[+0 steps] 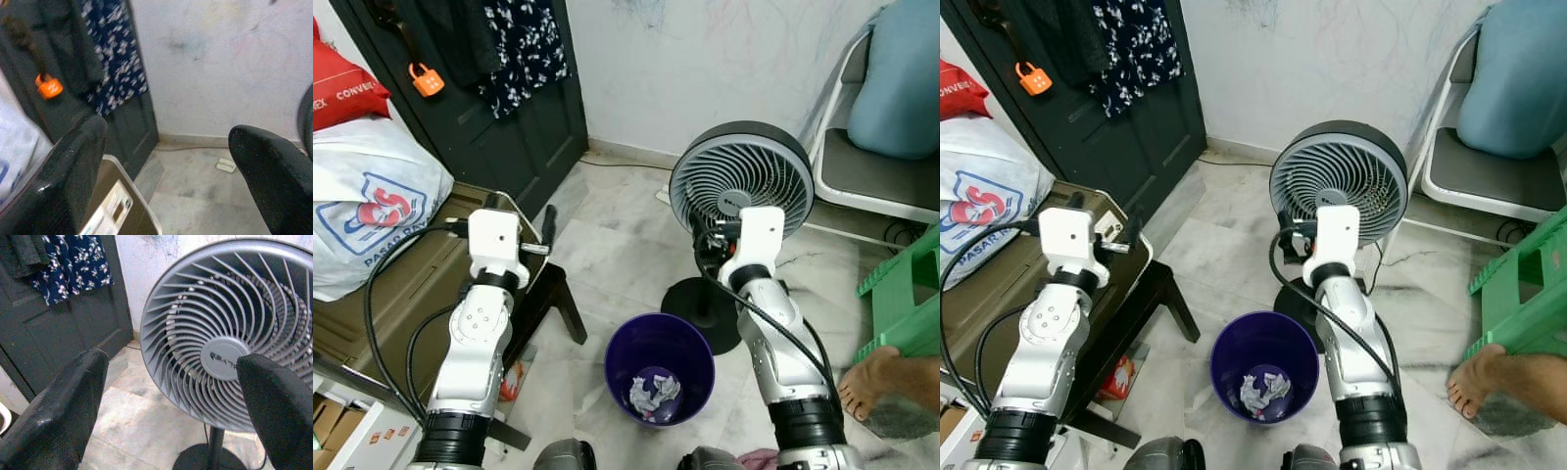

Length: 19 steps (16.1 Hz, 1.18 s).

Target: Clean up the room

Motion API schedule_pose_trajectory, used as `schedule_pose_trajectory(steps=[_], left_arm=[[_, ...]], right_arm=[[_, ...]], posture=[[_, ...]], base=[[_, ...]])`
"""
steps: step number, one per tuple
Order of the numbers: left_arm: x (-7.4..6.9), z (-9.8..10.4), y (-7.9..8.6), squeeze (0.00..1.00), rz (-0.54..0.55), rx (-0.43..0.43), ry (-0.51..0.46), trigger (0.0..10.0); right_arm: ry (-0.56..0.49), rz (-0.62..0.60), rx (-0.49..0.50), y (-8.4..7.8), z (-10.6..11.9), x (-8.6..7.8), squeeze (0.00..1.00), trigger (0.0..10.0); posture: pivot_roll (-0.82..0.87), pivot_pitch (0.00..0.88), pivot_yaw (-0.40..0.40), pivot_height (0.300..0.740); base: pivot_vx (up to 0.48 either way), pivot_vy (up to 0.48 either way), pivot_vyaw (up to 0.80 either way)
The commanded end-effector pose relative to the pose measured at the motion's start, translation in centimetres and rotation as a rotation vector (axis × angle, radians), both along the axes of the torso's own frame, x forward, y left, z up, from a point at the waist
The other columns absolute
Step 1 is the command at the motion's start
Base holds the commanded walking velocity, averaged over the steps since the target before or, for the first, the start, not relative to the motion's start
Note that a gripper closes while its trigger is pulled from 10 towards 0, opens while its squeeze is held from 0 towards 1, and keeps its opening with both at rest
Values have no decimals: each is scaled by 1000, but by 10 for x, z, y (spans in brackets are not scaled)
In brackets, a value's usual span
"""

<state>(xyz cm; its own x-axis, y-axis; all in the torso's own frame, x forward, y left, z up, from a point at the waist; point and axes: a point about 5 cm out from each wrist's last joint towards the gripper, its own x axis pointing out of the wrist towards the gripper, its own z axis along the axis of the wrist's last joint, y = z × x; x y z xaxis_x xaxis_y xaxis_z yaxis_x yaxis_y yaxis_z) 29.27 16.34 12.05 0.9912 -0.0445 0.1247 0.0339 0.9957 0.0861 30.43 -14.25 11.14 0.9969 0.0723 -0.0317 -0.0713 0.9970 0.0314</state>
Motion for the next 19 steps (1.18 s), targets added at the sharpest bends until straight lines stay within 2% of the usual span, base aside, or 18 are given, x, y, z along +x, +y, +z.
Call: schedule_pose_trajectory(steps=[1,2,4,6,7,10,12,16,19], left_arm=[[-3,-9,4,0,30,-29,36,10000],[-3,-9,3,0,31,-28,35,10000],[-14,-15,4,0,21,-33,41,10000],[-20,-19,6,0,22,-47,60,10000],[-21,-18,4,0,13,-51,57,10000],[-18,-16,1,0,-5,-63,75,10000],[-23,-18,2,0,-61,-130,92,10000],[-23,-13,6,0,-20,-95,65,10000],[-24,-12,13,0,-16,-70,63,10000]], right_arm=[[-11,-18,-6,-6,-1,-4,0,10000],[-11,-16,-8,-7,-1,-5,0,10000],[4,-8,-38,-14,-10,-23,0,10000],[5,14,-47,-15,-10,-28,0,10000],[-12,38,-82,-12,-6,-27,0,10000],[-32,50,-74,-3,3,-20,0,10000],[-41,47,-70,-1,6,-17,0,10000],[-45,77,-56,10,9,-13,0,10000],[-36,81,-53,11,9,-13,0,10000]], posture=[[-151,0,72,740],[-151,0,70,740],[-156,0,54,740],[-168,0,54,740],[-169,0,54,740],[-177,0,65,740],[-181,0,69,740],[-157,0,58,740],[-149,0,51,740]], base=[[0,0,0],[0,0,0],[0,0,0],[0,0,0],[0,0,800],[0,0,800],[0,0,800],[0,0,800],[0,0,800]])
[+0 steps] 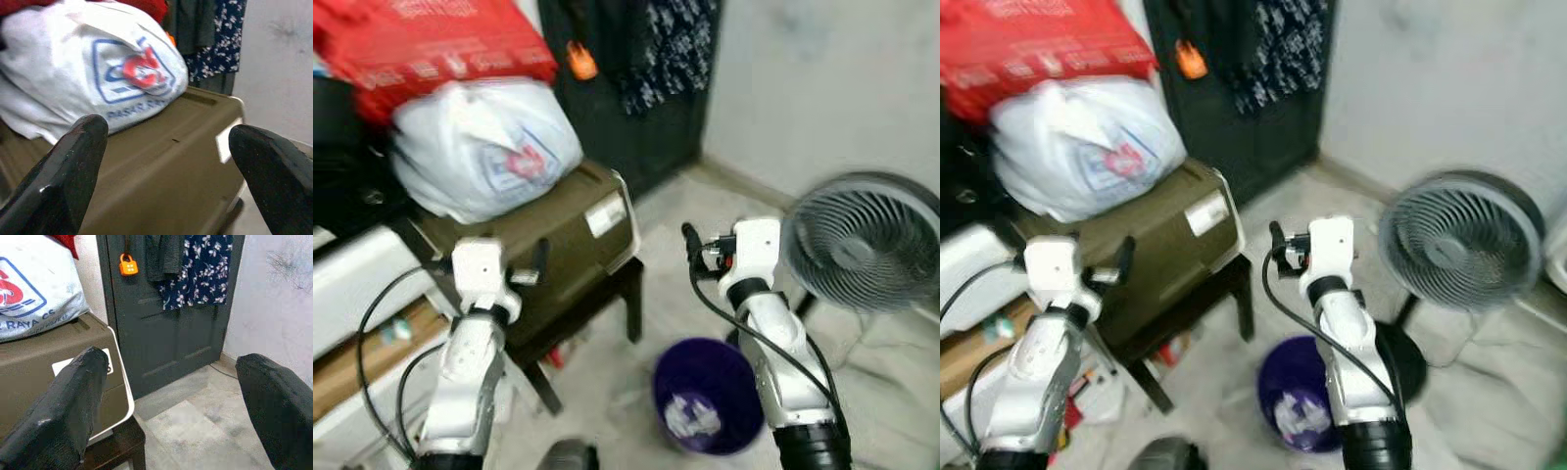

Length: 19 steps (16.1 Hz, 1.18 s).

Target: Clean up the room

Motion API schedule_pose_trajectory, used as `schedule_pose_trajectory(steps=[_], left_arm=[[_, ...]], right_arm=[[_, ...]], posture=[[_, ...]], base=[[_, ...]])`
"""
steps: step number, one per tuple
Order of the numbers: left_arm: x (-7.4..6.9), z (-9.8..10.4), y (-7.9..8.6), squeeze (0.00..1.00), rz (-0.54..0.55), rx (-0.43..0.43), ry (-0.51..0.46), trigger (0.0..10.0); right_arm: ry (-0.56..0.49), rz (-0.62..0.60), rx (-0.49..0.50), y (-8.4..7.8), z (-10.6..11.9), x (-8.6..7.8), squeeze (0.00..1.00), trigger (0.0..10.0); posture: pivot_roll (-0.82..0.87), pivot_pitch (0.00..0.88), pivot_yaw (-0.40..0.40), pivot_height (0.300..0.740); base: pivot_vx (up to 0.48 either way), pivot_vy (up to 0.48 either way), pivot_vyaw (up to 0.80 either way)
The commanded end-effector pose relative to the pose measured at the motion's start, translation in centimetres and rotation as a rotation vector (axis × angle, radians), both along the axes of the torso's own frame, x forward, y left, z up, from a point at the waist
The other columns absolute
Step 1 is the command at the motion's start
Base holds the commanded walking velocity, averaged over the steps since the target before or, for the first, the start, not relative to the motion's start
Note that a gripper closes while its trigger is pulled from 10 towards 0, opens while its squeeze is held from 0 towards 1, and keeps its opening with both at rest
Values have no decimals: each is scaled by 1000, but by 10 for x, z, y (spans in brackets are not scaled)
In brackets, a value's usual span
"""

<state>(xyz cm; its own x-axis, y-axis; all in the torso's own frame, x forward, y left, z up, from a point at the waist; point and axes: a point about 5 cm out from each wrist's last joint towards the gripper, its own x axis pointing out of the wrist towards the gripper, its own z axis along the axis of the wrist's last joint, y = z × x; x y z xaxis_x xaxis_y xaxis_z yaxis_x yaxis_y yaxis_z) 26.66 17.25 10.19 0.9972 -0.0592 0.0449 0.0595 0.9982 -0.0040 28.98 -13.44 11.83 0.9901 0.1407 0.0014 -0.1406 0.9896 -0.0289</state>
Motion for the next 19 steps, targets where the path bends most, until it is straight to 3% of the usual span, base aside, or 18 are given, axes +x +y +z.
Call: schedule_pose_trajectory(steps=[1,9,11,14,16,19], left_arm=[[2,7,5,0,6,14,-20,10000],[2,6,8,0,43,28,-5,10000],[-4,4,12,0,64,36,4,10000],[-24,-1,27,0,151,47,26,10000],[-38,-5,35,0,183,61,45,10000],[-45,-8,39,0,185,77,70,10000]], right_arm=[[6,11,3,2,1,2,0,10000],[4,13,1,1,4,1,0,10000],[16,12,-6,-4,2,-3,0,10000],[36,1,-27,-17,-2,-7,0,10000],[50,8,-35,-20,-4,-17,0,10000],[62,-32,-16,-25,-5,-23,0,10000]], posture=[[-149,0,51,740],[-151,0,49,740],[-134,0,30,740],[-76,0,-19,740],[-61,0,-23,740],[-75,0,-2,740]], base=[[0,0,800],[0,0,800],[0,0,800],[0,0,800],[0,0,800],[0,0,800]])
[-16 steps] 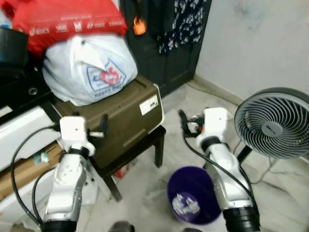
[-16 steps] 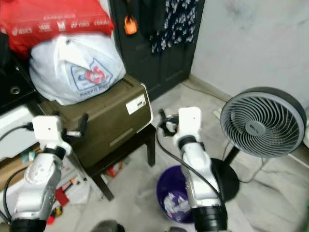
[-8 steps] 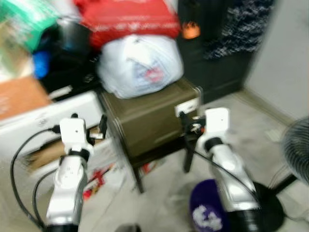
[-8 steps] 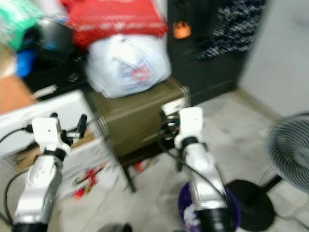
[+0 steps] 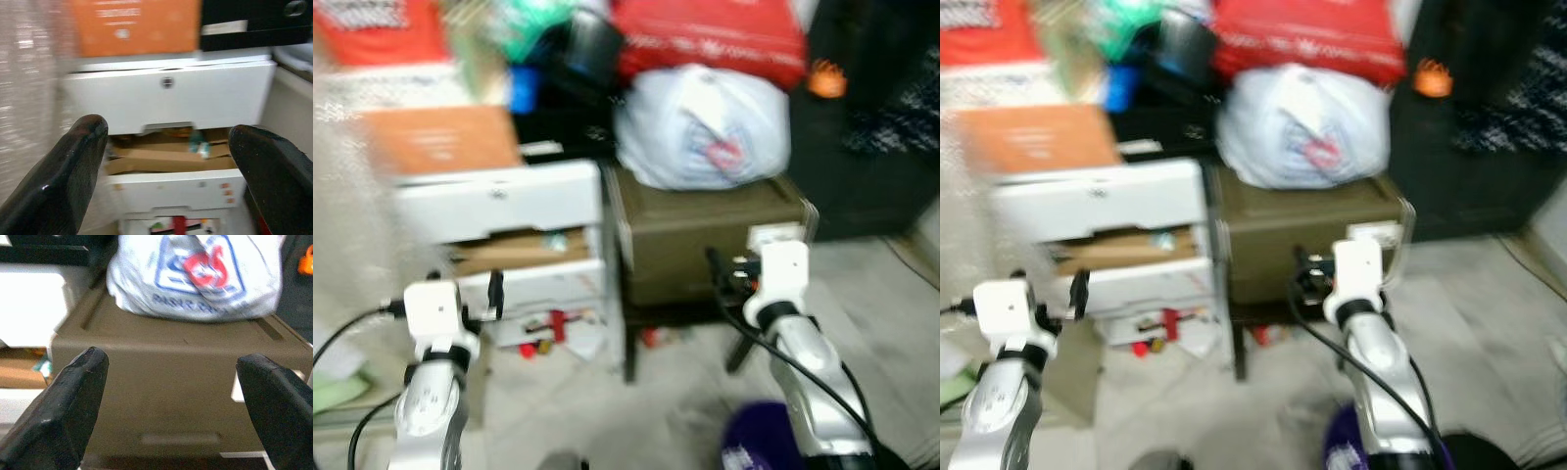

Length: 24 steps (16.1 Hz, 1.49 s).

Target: Clean up the room

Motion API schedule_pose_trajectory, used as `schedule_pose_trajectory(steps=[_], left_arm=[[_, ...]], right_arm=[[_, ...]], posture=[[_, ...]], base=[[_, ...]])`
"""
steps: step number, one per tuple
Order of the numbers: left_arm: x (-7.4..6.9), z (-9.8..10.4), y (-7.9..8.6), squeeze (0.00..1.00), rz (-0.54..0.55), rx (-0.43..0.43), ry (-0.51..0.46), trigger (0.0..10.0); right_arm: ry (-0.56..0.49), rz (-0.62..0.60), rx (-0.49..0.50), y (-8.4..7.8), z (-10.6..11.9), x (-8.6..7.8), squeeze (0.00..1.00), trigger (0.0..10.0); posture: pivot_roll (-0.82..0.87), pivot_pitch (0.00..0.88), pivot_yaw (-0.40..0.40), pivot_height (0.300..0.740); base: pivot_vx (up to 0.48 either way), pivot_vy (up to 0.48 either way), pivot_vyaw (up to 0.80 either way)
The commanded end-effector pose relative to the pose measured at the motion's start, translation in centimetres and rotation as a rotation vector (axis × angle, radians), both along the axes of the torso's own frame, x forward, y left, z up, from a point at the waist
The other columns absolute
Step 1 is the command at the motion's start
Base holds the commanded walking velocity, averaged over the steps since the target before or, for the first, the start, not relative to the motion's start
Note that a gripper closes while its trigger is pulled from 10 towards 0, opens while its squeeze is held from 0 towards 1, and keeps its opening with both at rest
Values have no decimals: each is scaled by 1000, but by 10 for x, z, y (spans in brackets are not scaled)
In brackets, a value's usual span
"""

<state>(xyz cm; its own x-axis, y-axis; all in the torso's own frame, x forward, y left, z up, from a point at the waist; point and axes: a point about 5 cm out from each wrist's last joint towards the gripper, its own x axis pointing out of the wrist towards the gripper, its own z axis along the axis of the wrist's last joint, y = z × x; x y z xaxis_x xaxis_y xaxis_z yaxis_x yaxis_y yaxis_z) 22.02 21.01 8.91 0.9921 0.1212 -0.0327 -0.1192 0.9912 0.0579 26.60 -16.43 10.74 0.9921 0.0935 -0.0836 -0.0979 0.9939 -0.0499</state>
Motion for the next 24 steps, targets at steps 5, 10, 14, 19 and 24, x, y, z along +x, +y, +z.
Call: schedule_pose_trajectory(steps=[5,10,14,19,24], left_arm=[[15,10,1,0,-29,30,-17,10000],[26,12,-6,0,-88,22,-22,10000],[30,18,-9,0,-121,27,-47,10000],[32,18,-14,0,-150,10,-59,10000],[33,18,-17,0,-151,0,-63,10000]], right_arm=[[-24,-35,45,3,8,-3,0,10000],[-17,-74,45,3,7,-3,0,10000],[-24,-71,49,5,8,1,0,10000],[-36,-59,31,7,10,4,0,10000],[-43,-46,22,7,13,5,0,10000]], posture=[[-124,0,42,740],[-136,0,64,740],[-132,0,62,740],[-141,0,61,740],[-145,0,46,740]], base=[[0,0,126],[0,0,480],[0,0,150],[257,0,0],[311,0,0]])
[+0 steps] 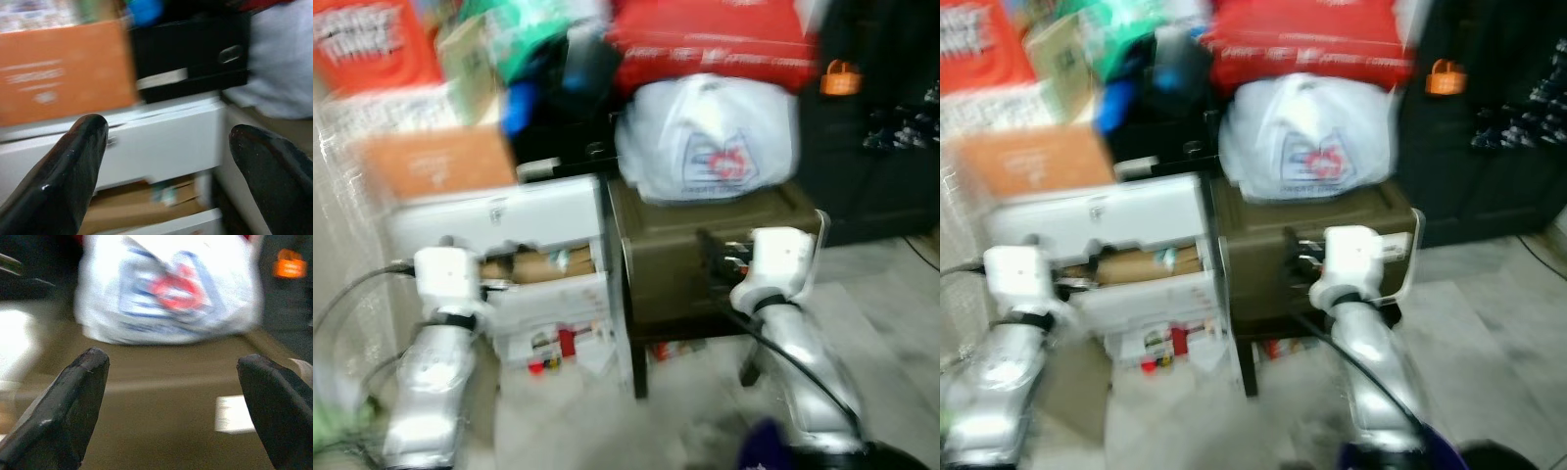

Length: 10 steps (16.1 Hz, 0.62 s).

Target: Clean up the room

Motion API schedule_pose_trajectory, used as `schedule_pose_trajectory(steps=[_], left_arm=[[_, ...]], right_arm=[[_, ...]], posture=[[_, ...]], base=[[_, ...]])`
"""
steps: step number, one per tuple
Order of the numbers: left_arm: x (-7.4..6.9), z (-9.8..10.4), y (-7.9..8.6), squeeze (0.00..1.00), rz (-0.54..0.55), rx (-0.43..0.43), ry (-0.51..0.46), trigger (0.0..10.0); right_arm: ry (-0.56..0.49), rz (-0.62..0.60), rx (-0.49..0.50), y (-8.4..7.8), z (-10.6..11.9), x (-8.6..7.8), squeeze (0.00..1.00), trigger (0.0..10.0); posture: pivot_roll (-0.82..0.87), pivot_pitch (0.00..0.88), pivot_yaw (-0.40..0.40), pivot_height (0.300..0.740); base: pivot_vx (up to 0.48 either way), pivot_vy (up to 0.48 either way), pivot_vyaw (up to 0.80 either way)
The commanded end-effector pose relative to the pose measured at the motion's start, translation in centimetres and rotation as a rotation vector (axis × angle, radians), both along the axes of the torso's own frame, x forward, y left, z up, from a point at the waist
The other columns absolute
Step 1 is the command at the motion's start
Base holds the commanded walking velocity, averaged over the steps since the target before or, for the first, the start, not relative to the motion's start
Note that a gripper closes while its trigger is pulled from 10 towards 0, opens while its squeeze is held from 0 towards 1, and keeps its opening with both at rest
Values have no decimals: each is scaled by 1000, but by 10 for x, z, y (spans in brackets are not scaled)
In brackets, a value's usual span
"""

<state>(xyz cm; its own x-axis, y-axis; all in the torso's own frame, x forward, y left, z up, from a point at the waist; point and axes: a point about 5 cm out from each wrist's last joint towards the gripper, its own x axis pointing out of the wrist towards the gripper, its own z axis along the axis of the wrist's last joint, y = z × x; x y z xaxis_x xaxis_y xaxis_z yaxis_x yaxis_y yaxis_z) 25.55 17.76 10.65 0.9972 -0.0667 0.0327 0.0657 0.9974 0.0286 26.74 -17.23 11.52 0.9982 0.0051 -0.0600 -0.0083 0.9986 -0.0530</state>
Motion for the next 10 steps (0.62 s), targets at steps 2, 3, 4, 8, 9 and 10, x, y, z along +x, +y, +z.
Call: schedule_pose_trajectory(steps=[2,3,4,8,9,10], left_arm=[[-3,0,14,0,41,23,3,10000],[-4,-1,15,0,63,20,5,10000],[-5,-2,17,0,88,30,10,10000],[-8,-3,16,0,103,21,2,10000],[-9,-3,15,0,101,23,-1,10000],[-12,-2,15,0,96,32,-13,10000]], right_arm=[[-20,46,31,15,5,5,0,10000],[-21,47,36,15,6,5,0,10000],[-21,49,31,15,6,5,0,10000],[-16,80,13,19,5,8,0,10000],[-15,85,13,20,4,9,0,10000],[-15,103,13,23,5,12,0,10000]], posture=[[-144,0,39,740],[-143,0,36,740],[-143,0,36,740],[-107,0,4,740],[-103,0,0,740],[-84,0,-17,740]], base=[[270,0,0],[0,0,0],[0,0,0],[0,0,400],[0,0,800],[0,0,800]])
